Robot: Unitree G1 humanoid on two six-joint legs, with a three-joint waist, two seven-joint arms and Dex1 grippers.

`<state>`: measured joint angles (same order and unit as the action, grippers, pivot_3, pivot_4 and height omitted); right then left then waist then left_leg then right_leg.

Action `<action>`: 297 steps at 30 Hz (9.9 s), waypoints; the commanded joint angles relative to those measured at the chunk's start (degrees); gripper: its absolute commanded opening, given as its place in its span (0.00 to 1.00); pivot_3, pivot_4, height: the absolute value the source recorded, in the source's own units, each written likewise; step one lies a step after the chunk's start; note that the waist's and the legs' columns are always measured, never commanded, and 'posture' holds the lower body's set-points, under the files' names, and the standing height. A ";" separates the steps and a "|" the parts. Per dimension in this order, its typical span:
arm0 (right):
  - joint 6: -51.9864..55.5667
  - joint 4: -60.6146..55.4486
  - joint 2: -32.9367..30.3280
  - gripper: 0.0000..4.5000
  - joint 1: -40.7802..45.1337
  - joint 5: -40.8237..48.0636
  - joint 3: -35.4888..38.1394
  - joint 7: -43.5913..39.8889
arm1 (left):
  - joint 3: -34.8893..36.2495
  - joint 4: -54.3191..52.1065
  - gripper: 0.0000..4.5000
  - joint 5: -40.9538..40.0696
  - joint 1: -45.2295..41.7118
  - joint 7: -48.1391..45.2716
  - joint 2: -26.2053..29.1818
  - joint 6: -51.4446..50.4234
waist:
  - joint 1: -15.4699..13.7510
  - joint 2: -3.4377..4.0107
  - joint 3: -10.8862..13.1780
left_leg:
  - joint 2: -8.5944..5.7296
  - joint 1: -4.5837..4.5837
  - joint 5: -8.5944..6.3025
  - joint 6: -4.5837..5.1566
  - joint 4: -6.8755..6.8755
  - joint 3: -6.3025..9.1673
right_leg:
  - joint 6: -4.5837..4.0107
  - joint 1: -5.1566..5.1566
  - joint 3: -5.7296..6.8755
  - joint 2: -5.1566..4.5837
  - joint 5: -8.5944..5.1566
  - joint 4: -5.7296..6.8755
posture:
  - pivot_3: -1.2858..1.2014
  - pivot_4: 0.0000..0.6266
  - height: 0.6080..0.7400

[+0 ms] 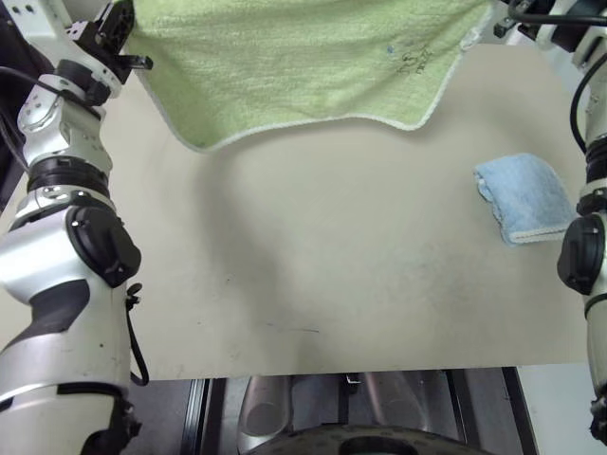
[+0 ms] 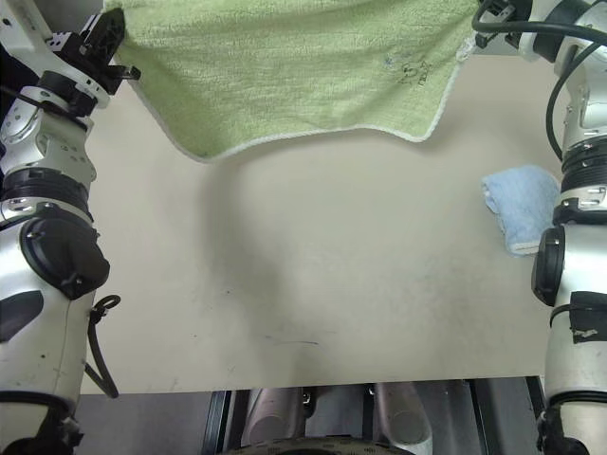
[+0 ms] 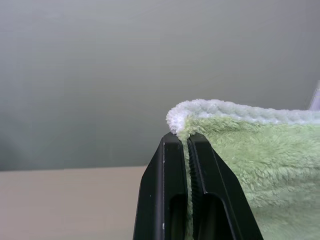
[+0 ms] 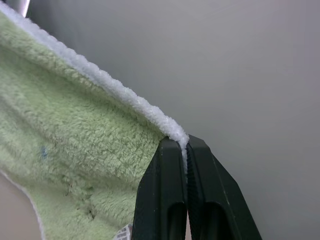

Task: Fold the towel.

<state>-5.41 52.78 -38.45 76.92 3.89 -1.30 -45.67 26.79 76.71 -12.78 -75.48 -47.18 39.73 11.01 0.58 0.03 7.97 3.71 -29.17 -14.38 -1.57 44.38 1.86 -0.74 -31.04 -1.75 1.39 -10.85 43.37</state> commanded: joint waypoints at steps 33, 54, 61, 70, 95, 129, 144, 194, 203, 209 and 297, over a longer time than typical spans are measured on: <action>41.65 -88.85 -20.29 0.00 -78.35 34.09 22.44 -20.51 | -0.17 -43.86 0.00 -13.76 62.47 -42.76 13.67 -15.42 | -0.04 -0.40 -0.22 | -0.08 1.33 -0.83 -0.29 0.64 0.79 | 0.06 1.78 0.07 0.31 -1.40 0.48 | 0.52 0.24 0.68; 39.77 -91.05 -22.10 0.00 -91.54 34.33 25.55 -24.85 | 0.80 -45.83 0.00 -16.73 65.32 -38.46 16.58 -18.04 | -0.35 -0.54 -0.31 | -0.07 1.14 -1.52 -0.79 0.64 0.99 | 0.06 1.73 0.05 0.34 -1.65 0.28 | 0.52 0.24 0.68; 37.09 -82.86 -20.76 0.00 -82.20 32.25 19.42 -23.17 | 0.57 -47.07 0.00 -17.26 62.66 -31.94 14.62 -21.93 | -0.28 -0.56 -0.32 | -0.07 1.20 -1.46 -0.61 0.64 0.97 | 0.04 1.75 0.04 0.34 -1.67 0.25 | 0.52 0.24 0.68; 32.21 -70.65 -19.50 0.00 -71.17 27.59 13.51 -22.66 | 1.13 -47.26 0.00 -17.85 60.55 -27.06 13.01 -23.77 | -0.30 -0.55 -0.31 | -0.05 1.23 -1.38 -0.34 0.57 0.91 | -0.50 1.73 0.05 0.36 -1.44 0.22 | 0.52 0.24 0.68; 15.78 -49.45 -4.86 0.00 -54.91 11.58 1.47 -14.11 | -3.76 -39.54 0.00 -12.14 54.78 -20.81 10.12 -15.45 | -0.30 -0.54 -0.30 | 0.04 1.39 -1.30 -0.24 0.55 0.80 | -0.71 1.76 0.06 0.35 -1.22 0.22 | 0.52 0.24 0.68; 11.55 -35.74 0.25 0.31 -49.42 6.64 -1.39 -14.44 | -6.11 -27.61 0.47 -11.38 46.03 -23.88 6.79 -16.78 | -0.40 -0.53 -0.30 | 0.05 1.39 -1.28 -0.25 0.54 0.72 | -0.70 1.77 0.05 0.34 -1.18 0.20 | 0.52 0.24 0.68; 24.89 -42.02 1.29 0.99 -47.54 16.54 7.02 -9.83 | 0.41 -25.57 1.00 -13.07 44.24 -13.80 7.04 -8.43 | -0.45 -0.53 -0.29 | 0.06 1.39 -1.26 -0.27 0.54 0.71 | -0.70 1.77 0.05 0.34 -1.19 0.20 | 0.52 0.24 0.68; 56.09 -76.79 8.90 0.99 -90.31 109.11 14.21 58.81 | -9.30 -76.91 1.00 -23.35 68.60 -35.51 6.32 -25.11 | -0.61 -0.77 -0.38 | 0.01 1.28 -1.33 -0.51 -0.23 1.02 | 0.05 1.85 0.01 0.42 -1.67 -0.66 | 0.52 0.24 0.68; 53.82 -76.86 7.09 0.99 -92.50 109.11 16.26 61.11 | -11.86 -78.19 1.00 -22.76 64.98 -35.12 7.11 -26.04 | -0.77 -0.76 -0.42 | 0.01 1.27 -1.46 -0.42 -0.24 1.02 | 0.16 1.96 0.01 0.42 -1.65 -0.93 | 0.52 0.24 0.68; 50.17 -75.53 9.66 0.99 -90.59 109.11 16.31 65.54 | -13.27 -76.97 1.00 -21.73 64.22 -35.14 6.18 -24.91 | -0.76 -0.78 -0.45 | 0.01 1.38 -1.49 -0.18 -0.24 1.03 | 0.33 2.28 0.01 0.42 -1.41 -1.38 | 0.52 0.24 0.68; 65.00 -76.67 -17.35 0.01 -72.71 105.15 17.96 33.35 | -18.51 -71.60 1.00 -17.55 59.78 -33.21 2.81 -20.22 | -1.15 -0.32 -0.41 | -0.02 1.25 -1.48 0.32 -0.29 0.69 | 0.34 2.34 -0.11 0.38 -0.60 -2.32 | 0.52 0.24 0.68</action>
<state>59.38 -23.26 -55.35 2.42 109.85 17.92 -10.38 7.89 6.69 -30.00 -15.30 -80.70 42.51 -9.72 -0.57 -0.29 7.56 3.69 -27.92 -15.85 -1.25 44.09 2.55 -0.39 -28.71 -1.85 1.77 -11.43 41.05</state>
